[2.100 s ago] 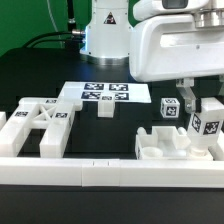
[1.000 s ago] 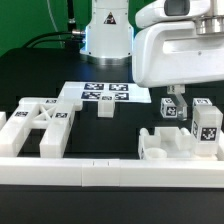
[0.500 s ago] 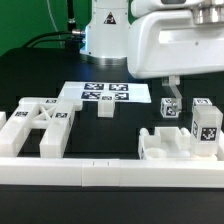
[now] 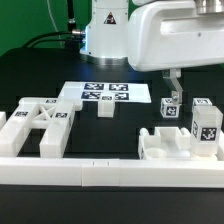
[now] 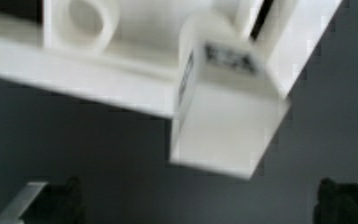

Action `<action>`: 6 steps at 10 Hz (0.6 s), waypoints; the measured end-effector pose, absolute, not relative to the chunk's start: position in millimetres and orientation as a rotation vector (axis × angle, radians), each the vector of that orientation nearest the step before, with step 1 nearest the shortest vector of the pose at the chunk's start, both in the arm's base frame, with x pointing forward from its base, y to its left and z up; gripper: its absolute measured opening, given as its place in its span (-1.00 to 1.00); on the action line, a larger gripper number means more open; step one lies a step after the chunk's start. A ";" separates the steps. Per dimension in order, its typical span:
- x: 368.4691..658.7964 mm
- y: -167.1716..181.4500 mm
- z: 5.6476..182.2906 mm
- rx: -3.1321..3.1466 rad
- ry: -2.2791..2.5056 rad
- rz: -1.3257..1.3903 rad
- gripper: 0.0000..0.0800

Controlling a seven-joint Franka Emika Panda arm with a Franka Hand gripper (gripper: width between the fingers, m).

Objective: Assemble chair

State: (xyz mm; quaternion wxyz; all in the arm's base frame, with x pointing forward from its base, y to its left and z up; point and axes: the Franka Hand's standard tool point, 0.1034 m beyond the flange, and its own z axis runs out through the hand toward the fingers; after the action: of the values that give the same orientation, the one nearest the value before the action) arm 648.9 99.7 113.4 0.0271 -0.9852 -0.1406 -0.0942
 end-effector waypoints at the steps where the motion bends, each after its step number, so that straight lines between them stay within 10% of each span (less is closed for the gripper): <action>1: 645.5 102.5 113.2 -3.046 -0.426 -0.172 0.62; 6: 638.9 105.3 101.4 -3.040 -0.400 0.121 0.62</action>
Offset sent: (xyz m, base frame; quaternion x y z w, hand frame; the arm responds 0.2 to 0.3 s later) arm 0.0006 -0.0084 -0.0130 0.0023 -0.1719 -0.0116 0.9850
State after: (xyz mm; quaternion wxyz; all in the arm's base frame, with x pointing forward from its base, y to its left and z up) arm 638.9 105.3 101.4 0.0367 -0.9900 -0.1304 0.0393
